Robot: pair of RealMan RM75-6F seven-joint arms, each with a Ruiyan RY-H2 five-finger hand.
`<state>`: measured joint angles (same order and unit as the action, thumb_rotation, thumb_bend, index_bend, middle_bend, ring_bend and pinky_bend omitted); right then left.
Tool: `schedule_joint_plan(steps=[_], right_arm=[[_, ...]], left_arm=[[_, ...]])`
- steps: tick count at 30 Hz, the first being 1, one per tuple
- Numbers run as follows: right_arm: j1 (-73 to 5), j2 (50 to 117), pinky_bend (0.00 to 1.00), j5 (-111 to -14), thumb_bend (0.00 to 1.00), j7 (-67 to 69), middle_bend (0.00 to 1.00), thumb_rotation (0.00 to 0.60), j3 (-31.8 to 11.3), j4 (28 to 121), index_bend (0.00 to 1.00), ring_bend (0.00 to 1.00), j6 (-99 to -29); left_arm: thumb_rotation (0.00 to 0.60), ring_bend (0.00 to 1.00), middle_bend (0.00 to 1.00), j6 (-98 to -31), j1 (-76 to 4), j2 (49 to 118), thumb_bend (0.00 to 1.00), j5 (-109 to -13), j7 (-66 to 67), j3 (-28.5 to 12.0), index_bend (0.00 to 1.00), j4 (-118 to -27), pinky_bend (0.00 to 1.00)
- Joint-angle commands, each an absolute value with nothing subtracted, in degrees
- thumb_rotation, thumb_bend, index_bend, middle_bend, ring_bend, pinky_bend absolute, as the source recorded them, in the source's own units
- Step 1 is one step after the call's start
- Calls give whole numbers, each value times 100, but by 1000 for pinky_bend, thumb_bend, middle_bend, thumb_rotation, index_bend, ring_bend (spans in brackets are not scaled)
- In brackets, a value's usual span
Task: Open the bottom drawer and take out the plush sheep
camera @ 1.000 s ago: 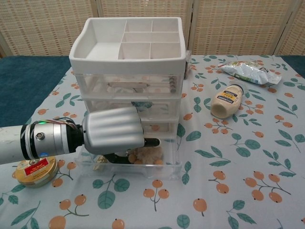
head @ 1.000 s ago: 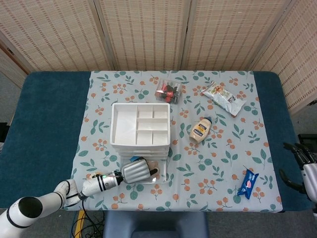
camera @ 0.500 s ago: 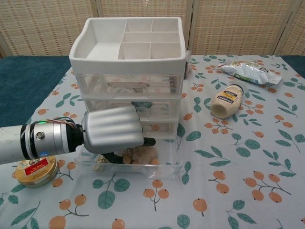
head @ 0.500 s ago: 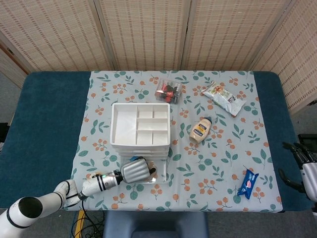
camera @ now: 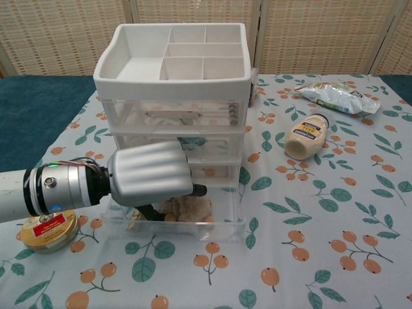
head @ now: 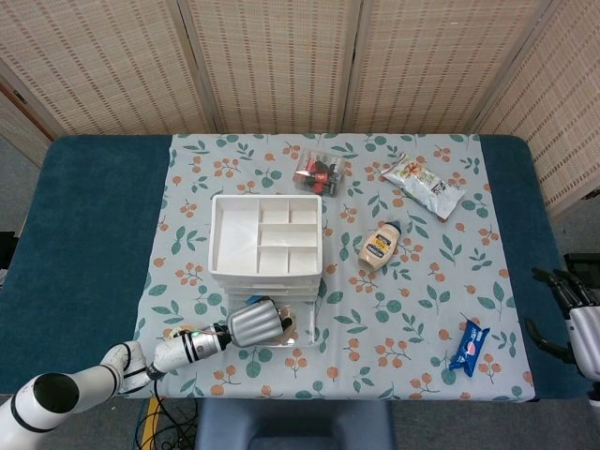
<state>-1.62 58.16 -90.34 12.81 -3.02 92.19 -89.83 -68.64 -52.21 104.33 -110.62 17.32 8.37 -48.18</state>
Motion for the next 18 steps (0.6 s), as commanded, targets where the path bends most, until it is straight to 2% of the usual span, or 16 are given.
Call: schedule_joint_plan(steps=[1, 7, 14, 18], right_arm=[[-161, 5812, 252, -9030, 371, 1275, 242, 600, -302, 9224, 117, 177, -8982], [-153, 5796, 252, -9024, 371, 1266, 242, 600, -303, 9238, 117, 177, -8991], [-162, 5803, 252, -9024, 372, 1265, 242, 600, -306, 9239, 117, 177, -8982], [-163, 5803, 253, -9026, 371, 1261, 242, 600, -306, 9241, 118, 177, -8984]], left_arm=[[600, 1000, 1000, -6830, -5210, 10464, 214, -11043, 1731, 847, 500, -4798, 1000], [600, 1000, 1000, -6859, -5202, 10496, 224, -11042, 1689, 856, 530, -4765, 1000], [600, 1000, 1000, -6938, -5190, 10474, 326, -11032, 1596, 848, 575, -4793, 1000], [600, 1000, 1000, -6974, -5162, 10462, 344, -11014, 1563, 846, 588, -4811, 1000]])
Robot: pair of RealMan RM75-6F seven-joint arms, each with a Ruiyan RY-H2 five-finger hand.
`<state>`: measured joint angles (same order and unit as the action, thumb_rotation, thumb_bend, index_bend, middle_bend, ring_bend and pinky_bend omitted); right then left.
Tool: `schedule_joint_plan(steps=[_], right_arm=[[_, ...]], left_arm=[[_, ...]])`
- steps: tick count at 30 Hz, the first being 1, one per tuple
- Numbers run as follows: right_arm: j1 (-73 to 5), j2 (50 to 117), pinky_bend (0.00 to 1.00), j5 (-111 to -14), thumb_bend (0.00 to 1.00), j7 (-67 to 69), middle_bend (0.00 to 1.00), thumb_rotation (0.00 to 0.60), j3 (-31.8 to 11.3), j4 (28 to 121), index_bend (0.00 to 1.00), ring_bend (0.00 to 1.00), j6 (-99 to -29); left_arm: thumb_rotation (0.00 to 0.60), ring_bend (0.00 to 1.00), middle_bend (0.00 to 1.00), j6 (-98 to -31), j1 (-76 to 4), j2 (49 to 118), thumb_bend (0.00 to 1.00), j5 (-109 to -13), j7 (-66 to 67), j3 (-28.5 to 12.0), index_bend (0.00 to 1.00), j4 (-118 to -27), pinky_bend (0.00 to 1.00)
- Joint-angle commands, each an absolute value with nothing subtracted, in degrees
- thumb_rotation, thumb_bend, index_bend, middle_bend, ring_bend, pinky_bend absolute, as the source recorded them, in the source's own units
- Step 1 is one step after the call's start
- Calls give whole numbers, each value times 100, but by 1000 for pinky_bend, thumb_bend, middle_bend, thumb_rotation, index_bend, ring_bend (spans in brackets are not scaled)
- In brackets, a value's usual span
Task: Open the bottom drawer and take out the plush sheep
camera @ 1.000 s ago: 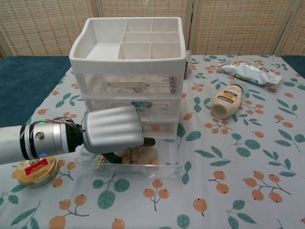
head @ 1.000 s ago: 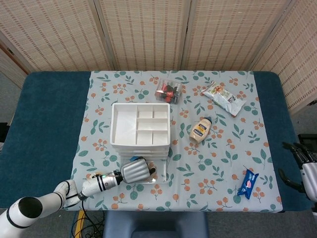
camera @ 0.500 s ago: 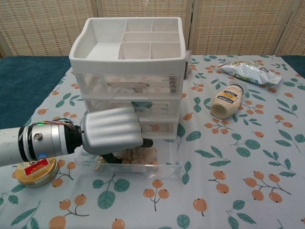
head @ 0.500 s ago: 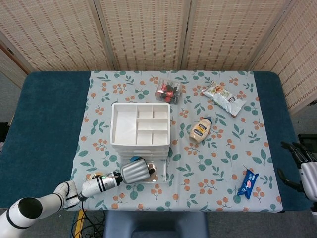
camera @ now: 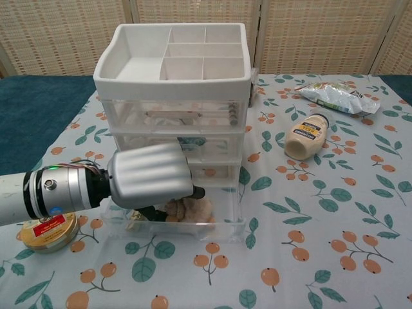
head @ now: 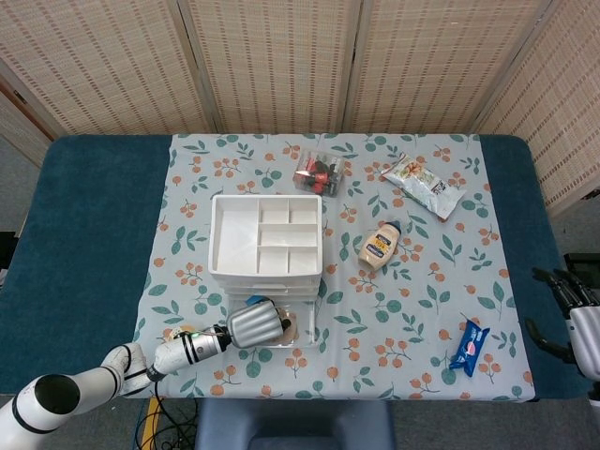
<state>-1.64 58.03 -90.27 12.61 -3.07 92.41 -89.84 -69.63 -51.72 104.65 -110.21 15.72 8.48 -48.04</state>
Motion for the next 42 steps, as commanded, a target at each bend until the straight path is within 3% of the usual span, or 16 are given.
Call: schedule_joint_plan(steps=[1, 12, 27, 42], right_arm=[[-162, 5804, 252, -9023, 371, 1262, 242, 600, -305, 9239, 117, 177, -8982], [-151, 5800, 252, -9042, 371, 1288, 242, 600, -304, 9224, 117, 177, -9016], [-192, 5820, 253, -9076, 371, 1313, 242, 600, -310, 9204, 117, 177, -8988], [-186, 5809, 253, -9170, 371, 1380, 242, 600, -299, 9197, 118, 177, -9082]], left_arm=[[600, 1000, 1000, -6989, -5148, 10459, 344, -10999, 1547, 838, 591, -4821, 1000], [600, 1000, 1000, -7422, -4947, 10187, 346, -10821, 1415, 645, 608, -5259, 1000], [600, 1000, 1000, -8064, -4422, 9451, 346, -10823, 1488, 696, 605, -6066, 1000], [600, 1000, 1000, -8221, -3649, 8921, 345, -10392, 1344, 765, 602, -6023, 1000]])
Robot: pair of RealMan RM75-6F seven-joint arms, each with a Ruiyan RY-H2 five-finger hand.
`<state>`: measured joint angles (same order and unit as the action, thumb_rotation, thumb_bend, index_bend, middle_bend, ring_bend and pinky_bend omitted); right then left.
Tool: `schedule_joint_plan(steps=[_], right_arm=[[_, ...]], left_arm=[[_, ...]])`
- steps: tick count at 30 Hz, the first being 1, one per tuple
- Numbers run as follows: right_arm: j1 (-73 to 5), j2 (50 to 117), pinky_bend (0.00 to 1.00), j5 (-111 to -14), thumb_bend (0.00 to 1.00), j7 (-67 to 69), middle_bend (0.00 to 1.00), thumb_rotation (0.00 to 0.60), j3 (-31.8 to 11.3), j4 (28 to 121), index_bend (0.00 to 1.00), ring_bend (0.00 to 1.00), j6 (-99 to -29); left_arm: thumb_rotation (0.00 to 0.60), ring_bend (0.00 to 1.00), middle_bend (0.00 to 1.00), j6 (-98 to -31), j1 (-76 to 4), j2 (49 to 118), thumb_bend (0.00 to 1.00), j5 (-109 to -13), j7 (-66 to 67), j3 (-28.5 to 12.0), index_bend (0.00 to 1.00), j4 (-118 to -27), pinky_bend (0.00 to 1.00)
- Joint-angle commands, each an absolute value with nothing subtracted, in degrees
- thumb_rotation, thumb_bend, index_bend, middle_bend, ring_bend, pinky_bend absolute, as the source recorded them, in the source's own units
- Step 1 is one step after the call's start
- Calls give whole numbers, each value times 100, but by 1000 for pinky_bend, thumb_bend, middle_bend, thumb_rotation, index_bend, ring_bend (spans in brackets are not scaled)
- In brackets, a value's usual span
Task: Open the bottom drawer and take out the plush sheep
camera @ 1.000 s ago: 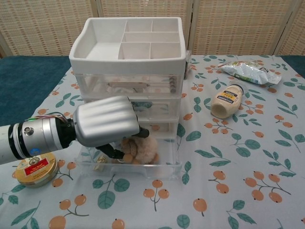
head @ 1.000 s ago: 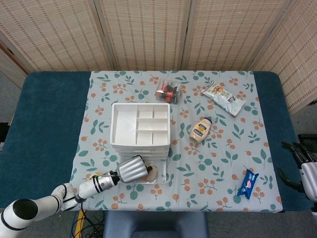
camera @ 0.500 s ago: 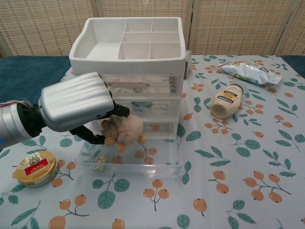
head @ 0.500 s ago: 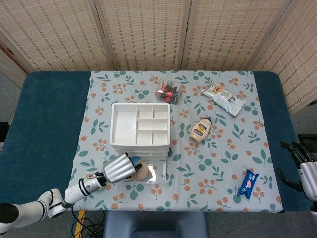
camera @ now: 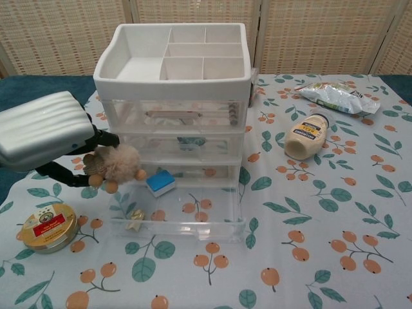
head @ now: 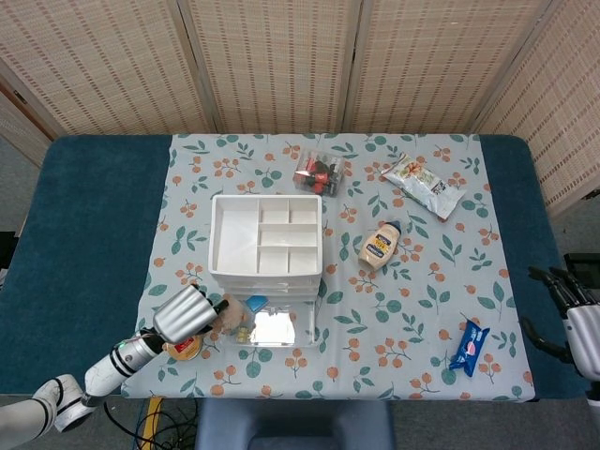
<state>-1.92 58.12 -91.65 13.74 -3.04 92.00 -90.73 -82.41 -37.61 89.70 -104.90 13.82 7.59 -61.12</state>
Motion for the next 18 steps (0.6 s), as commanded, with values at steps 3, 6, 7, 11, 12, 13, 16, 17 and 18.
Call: schedule_joint_plan(steps=[3, 6, 7, 11, 12, 13, 16, 17, 18], right_arm=[[-180, 5813, 253, -9182, 372, 1394, 242, 600, -292, 9198, 117, 177, -9096], [-173, 5823, 252, -9192, 371, 1407, 242, 600, -284, 9191, 117, 177, -9109], [-172, 5825, 252, -9195, 371, 1410, 242, 600, -283, 9189, 117, 177, -9114], [-152, 5826, 252, -9208, 371, 1431, 242, 600, -279, 9174, 117, 177, -9157], [-146, 5830, 252, -9206, 371, 1441, 242, 600, -277, 9165, 117, 177, -9166], [-142, 5833, 252, -9205, 371, 1448, 242, 600, -275, 9158, 117, 177, -9170], [-146, 5847, 253, -9214, 372, 1467, 241, 600, -273, 9136, 117, 177, -9169], [-149, 5850, 252, -9219, 371, 1471, 241, 600, -273, 9131, 117, 177, -9170], [-152, 5853, 252, -9225, 371, 1477, 242, 600, -276, 9124, 117, 177, -9175]], left_arm=[[600, 1000, 1000, -8148, -3508, 8885, 345, -10232, 1294, 742, 598, -5930, 1000], [600, 1000, 1000, -8099, -3403, 8854, 345, -10114, 1247, 706, 595, -5860, 1000], [600, 1000, 1000, -8068, -3379, 8844, 345, -10079, 1252, 695, 593, -5836, 1000], [600, 1000, 1000, -7747, -3265, 8755, 343, -9763, 1280, 622, 545, -5948, 1000], [600, 1000, 1000, -7636, -3236, 8703, 341, -9657, 1305, 597, 511, -6053, 1000], [600, 1000, 1000, -7560, -3211, 8659, 339, -9577, 1335, 578, 473, -6158, 1000], [600, 1000, 1000, -7414, -3137, 8512, 335, -9398, 1546, 523, 353, -6502, 1000], [600, 1000, 1000, -7368, -3113, 8469, 335, -9341, 1625, 509, 315, -6600, 1000], [600, 1000, 1000, -7288, -3079, 8409, 331, -9236, 1743, 482, 274, -6744, 1000]])
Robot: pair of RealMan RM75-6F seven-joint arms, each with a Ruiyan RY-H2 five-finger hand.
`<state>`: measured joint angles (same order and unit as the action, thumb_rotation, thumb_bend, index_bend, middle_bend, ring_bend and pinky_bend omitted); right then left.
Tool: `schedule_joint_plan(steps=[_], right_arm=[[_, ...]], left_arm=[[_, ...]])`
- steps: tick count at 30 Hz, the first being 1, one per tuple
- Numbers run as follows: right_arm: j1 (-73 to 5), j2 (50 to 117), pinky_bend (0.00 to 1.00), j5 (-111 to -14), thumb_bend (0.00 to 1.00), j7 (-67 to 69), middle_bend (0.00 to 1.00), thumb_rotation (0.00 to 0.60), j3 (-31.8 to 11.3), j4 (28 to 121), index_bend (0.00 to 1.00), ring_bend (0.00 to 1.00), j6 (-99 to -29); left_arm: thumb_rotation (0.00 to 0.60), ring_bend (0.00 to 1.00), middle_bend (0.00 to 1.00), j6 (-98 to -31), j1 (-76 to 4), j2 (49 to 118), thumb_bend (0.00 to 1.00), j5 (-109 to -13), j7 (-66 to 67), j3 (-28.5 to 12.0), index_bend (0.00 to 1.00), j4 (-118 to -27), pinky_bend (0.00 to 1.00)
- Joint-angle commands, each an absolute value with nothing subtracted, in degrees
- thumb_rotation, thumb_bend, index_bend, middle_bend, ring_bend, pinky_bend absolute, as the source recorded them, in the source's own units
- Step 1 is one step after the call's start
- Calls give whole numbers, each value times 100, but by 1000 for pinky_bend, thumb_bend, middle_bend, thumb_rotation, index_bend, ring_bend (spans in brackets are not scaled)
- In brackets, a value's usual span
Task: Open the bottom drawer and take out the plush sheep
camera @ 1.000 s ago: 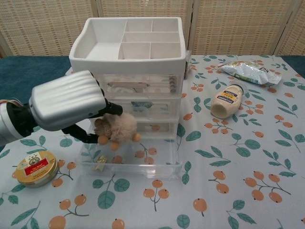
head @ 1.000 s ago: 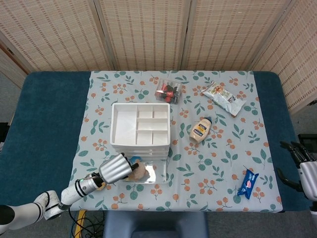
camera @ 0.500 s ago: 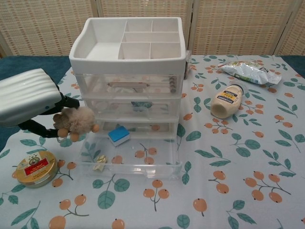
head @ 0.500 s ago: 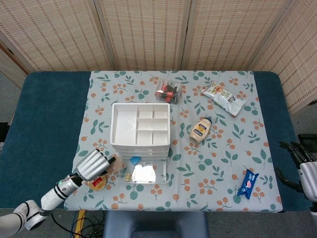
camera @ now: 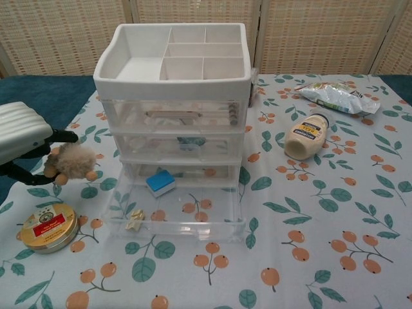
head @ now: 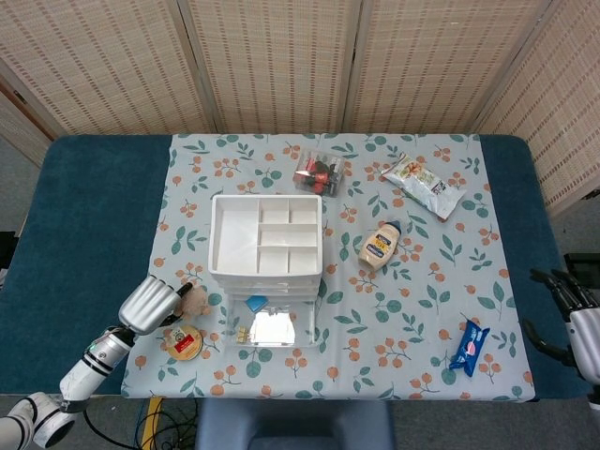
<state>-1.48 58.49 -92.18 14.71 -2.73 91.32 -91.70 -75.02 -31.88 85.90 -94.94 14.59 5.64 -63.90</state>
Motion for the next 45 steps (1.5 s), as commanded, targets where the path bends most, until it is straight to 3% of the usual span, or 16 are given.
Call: schedule_joint_plan(steps=[1, 6, 8, 13, 18, 25, 27, 32, 45], right_arm=[[-152, 5856, 253, -9227, 371, 1483, 242, 600, -276, 9119, 117, 177, -9178], [-145, 5860, 253, -9211, 371, 1505, 242, 600, -274, 9098, 117, 178, -9180], [-137, 5863, 252, -9200, 371, 1513, 242, 600, -270, 9084, 117, 177, -9181], [-128, 5870, 253, -9158, 371, 1530, 242, 600, -248, 9052, 117, 177, -9130], [-142, 5837, 253, -9131, 371, 1518, 247, 600, -219, 9046, 117, 177, -9033], [-209, 5782, 253, -9054, 371, 1735, 247, 600, -241, 8955, 117, 177, -8884], [-216, 5787, 252, -9053, 371, 1741, 247, 600, -228, 8939, 117, 177, -8854], [-209, 5826, 252, -9051, 371, 1828, 247, 600, -192, 8877, 117, 177, -8814], [-299, 5965, 253, -9282, 371, 1741, 247, 600, -53, 8880, 117, 177, -8677]], left_arm=[[600, 1000, 999, -7219, -3048, 8360, 320, -9130, 1836, 454, 237, -6868, 1000], [600, 1000, 971, -6941, -2862, 8064, 263, -8437, 2295, 237, 94, -7687, 1000], [600, 999, 963, -6988, -2757, 7989, 261, -8202, 2319, 127, 79, -7916, 1000], [600, 936, 918, -7206, -2452, 7834, 259, -7611, 2307, -136, 82, -8396, 1000], [600, 789, 796, -7538, -2082, 7608, 242, -7115, 2060, -347, 140, -8903, 995], [600, 628, 596, -8081, -1605, 7248, 167, -6835, 1824, -485, 134, -9375, 770], [600, 525, 540, -8270, -1467, 7188, 163, -6874, 1686, -497, 130, -9444, 697], [600, 477, 522, -8747, -1089, 7096, 161, -7140, 1532, -356, 138, -9539, 644], [600, 476, 520, -9117, -577, 6748, 161, -7718, 1485, -14, 194, -10124, 622]])
